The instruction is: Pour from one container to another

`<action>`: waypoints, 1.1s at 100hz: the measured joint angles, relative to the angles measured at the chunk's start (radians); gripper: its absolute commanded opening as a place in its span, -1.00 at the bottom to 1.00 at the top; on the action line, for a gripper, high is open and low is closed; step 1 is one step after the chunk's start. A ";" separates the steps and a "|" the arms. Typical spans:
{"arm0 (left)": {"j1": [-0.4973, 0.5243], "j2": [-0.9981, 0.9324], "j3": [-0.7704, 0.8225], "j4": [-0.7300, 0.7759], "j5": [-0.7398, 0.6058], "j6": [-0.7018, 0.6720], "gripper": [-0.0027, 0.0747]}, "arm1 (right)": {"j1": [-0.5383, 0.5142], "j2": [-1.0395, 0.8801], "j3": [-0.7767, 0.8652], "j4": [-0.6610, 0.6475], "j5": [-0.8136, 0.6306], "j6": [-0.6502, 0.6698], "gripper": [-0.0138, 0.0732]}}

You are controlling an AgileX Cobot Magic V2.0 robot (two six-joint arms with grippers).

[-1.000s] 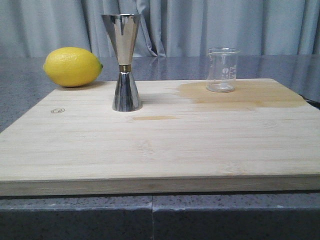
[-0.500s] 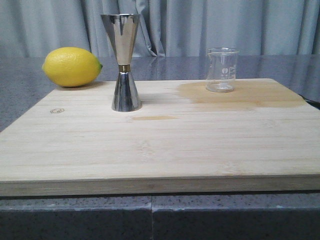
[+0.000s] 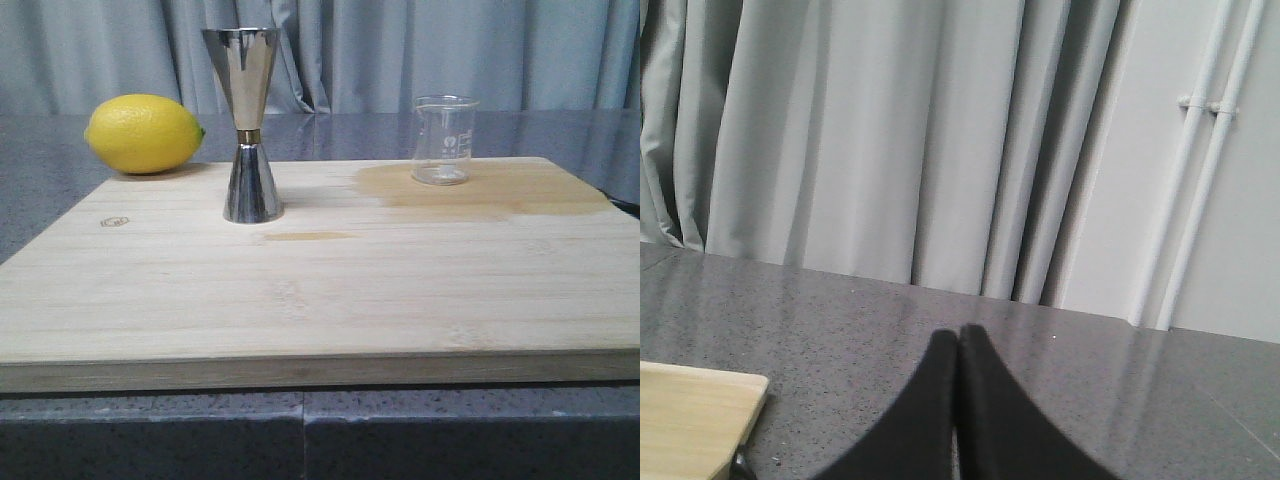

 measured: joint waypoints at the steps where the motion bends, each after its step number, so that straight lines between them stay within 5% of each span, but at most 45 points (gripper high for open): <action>1: 0.000 0.000 0.000 0.000 0.000 0.000 -0.98 | 0.000 0.000 0.000 0.000 0.000 0.000 -0.85; 22: 0.000 0.000 0.000 0.000 0.000 0.000 -0.98 | 0.000 0.000 0.000 0.011 0.000 0.000 -0.85; 33: 0.000 0.000 0.000 0.000 0.000 0.000 -0.98 | 0.000 0.000 0.000 0.167 0.033 -0.080 -0.85; 49: 0.000 0.000 0.000 0.000 0.000 0.000 -0.98 | 0.000 0.000 0.008 0.618 0.100 -0.532 -0.85; 64: 0.000 0.000 0.000 0.000 0.000 0.000 -0.98 | 0.000 0.000 0.082 0.939 -0.023 -0.864 -0.85; 110: 0.000 0.000 0.000 0.000 0.000 0.000 -0.98 | -0.095 0.000 0.196 1.001 -0.126 -0.845 -0.85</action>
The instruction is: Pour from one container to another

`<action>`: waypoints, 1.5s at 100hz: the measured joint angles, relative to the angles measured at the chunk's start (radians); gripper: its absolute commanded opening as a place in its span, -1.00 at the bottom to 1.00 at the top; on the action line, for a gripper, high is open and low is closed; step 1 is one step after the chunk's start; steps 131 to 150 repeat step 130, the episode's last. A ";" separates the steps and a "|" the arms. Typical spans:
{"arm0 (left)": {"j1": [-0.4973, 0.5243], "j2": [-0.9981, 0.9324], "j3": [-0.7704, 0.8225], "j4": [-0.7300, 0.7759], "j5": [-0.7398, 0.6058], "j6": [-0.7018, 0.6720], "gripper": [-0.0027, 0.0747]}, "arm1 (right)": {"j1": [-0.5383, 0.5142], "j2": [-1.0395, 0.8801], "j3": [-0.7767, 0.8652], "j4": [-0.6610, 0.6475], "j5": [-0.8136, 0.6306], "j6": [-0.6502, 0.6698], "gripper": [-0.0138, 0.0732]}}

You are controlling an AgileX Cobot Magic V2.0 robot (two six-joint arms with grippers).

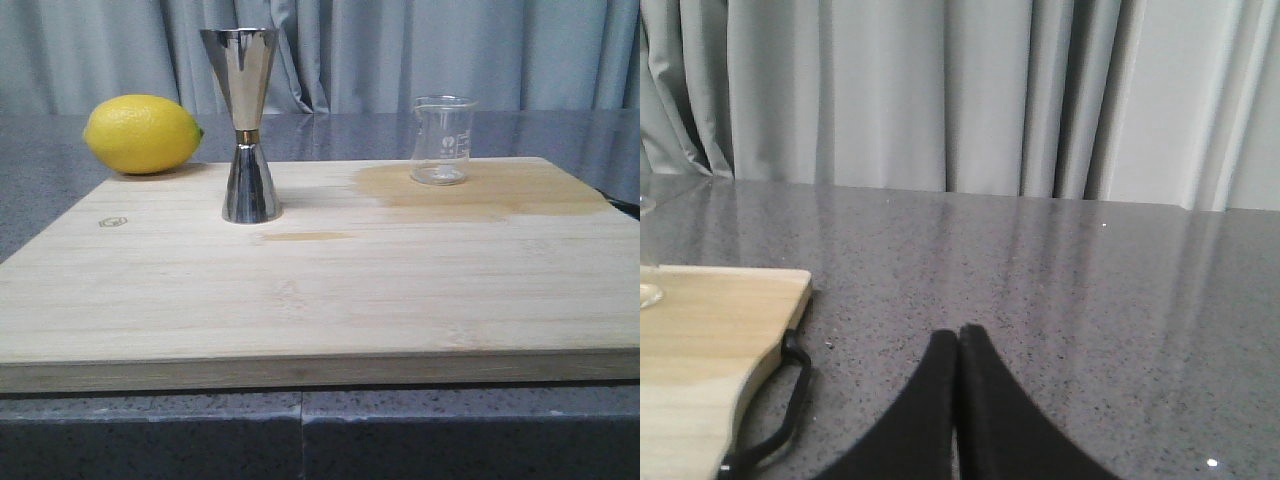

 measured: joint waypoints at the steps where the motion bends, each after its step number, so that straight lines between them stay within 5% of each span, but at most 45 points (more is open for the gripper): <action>1: 0.000 0.000 0.000 0.000 0.000 0.000 -0.98 | 0.000 0.000 0.000 -0.003 -0.002 0.006 -0.85; 150: 0.000 0.000 0.000 0.000 0.000 -0.002 -0.98 | 0.000 0.000 0.000 -0.061 0.043 0.060 -0.85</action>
